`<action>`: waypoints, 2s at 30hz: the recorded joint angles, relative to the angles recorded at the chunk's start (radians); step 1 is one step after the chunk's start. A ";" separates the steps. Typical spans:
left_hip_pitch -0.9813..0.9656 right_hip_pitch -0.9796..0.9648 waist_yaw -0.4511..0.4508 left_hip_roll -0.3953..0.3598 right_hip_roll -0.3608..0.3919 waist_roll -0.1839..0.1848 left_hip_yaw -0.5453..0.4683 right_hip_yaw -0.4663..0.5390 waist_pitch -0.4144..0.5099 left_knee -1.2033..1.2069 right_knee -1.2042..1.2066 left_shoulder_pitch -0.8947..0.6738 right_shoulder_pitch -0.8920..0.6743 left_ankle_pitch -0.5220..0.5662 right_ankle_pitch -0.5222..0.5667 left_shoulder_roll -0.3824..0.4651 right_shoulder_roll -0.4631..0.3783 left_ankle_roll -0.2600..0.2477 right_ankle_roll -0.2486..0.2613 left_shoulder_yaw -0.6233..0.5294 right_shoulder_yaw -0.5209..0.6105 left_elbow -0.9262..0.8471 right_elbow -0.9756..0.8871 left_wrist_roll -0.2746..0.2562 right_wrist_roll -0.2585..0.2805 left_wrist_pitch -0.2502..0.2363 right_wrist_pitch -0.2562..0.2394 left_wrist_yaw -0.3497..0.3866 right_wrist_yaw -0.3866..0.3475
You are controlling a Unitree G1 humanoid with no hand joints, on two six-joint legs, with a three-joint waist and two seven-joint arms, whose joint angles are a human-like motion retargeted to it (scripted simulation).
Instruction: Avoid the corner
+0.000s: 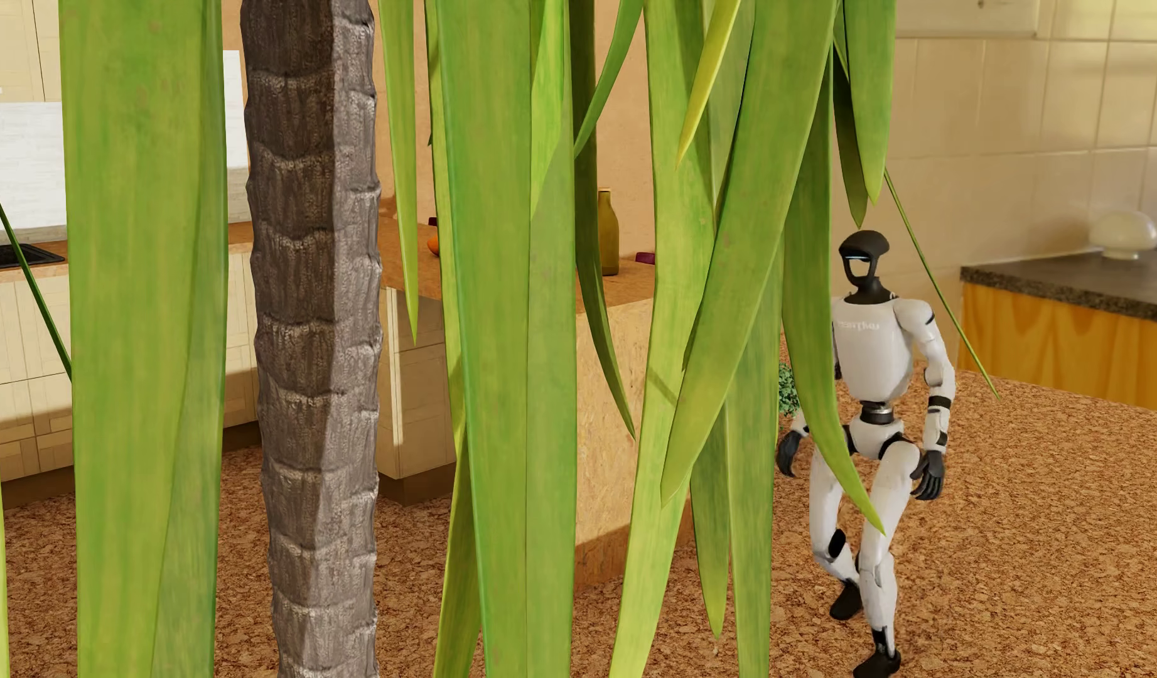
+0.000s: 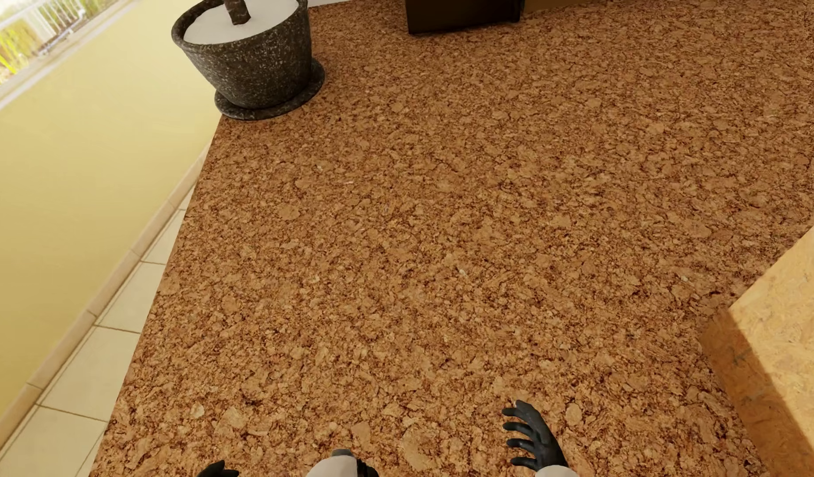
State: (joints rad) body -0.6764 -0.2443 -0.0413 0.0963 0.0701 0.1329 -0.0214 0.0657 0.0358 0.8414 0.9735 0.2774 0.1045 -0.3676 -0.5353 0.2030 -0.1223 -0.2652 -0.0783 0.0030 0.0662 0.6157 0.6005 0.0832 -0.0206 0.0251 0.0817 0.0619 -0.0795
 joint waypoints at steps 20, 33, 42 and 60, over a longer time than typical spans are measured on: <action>0.028 -0.022 -0.064 -0.042 -0.035 -0.077 0.003 -0.051 0.014 0.332 -0.125 -0.100 0.160 -0.041 -0.092 -0.060 -0.051 0.057 0.012 -0.051 0.007 -0.021 0.070 -0.023 0.067 -0.168 0.075 -0.023 0.015; 0.053 -0.066 -0.075 -0.018 -0.001 -0.111 0.008 -0.049 0.002 0.112 -0.029 -0.057 0.132 0.020 -0.067 -0.005 0.003 0.087 0.037 -0.031 -0.023 0.035 -0.009 0.012 0.097 -0.197 0.031 -0.023 0.026; 0.175 -0.243 -0.154 -0.031 -0.073 -0.169 0.022 -0.122 -0.017 0.436 -0.025 -0.275 0.196 0.088 0.043 -0.070 -0.083 0.134 0.014 -0.196 0.039 -0.008 0.198 -0.122 0.103 -0.160 0.034 0.067 0.018; 0.192 -0.134 -0.092 0.070 -0.050 -0.146 0.033 -0.048 -0.004 0.118 0.201 -0.020 0.051 -0.152 0.043 0.058 0.028 0.139 -0.003 -0.027 0.037 0.065 0.030 0.007 0.165 -0.088 0.030 -0.036 0.016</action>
State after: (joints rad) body -0.4845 -0.3787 -0.1335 0.1663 0.0199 -0.0128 0.0111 0.0174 0.0319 0.9591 1.1744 0.2576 0.1552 -0.5191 -0.4919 0.2613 -0.0942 -0.1260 -0.0811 -0.0238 0.1032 0.6804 0.6309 0.0906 0.1445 -0.0630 0.1117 0.0258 -0.0636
